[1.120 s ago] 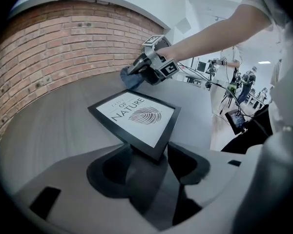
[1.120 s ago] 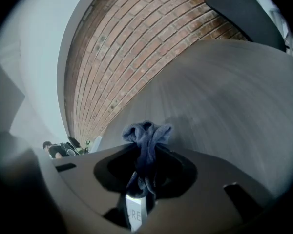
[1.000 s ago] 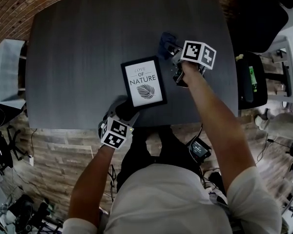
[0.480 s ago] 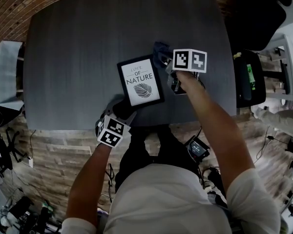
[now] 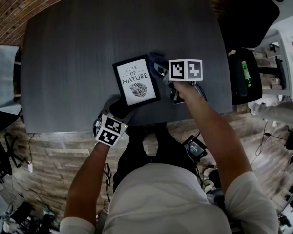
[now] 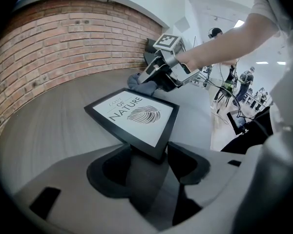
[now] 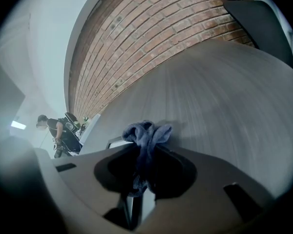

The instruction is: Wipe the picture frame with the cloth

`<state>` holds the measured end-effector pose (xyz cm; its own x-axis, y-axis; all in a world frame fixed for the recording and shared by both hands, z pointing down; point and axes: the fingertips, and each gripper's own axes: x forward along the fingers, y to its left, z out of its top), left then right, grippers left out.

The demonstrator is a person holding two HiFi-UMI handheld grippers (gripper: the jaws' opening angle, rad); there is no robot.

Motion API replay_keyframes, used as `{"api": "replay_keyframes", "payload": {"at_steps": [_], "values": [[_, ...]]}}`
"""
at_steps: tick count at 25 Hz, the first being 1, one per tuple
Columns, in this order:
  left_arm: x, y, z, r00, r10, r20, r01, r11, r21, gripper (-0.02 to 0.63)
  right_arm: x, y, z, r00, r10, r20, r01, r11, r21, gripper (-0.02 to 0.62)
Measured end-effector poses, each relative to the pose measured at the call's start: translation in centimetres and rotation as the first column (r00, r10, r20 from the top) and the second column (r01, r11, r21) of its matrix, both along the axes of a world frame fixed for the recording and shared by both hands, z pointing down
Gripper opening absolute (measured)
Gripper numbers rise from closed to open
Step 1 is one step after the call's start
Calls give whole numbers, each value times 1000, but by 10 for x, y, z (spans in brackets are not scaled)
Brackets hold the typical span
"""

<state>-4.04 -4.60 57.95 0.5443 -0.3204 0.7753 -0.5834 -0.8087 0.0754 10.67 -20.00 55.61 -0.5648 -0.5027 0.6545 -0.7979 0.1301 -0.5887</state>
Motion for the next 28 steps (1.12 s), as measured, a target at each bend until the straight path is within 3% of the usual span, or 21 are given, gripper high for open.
{"api": "replay_keyframes", "payload": {"at_steps": [28], "values": [[6, 0, 2, 995, -96, 1, 96, 995, -12, 247, 13, 72, 1, 997, 37, -64, -38, 999, -15, 103]]}}
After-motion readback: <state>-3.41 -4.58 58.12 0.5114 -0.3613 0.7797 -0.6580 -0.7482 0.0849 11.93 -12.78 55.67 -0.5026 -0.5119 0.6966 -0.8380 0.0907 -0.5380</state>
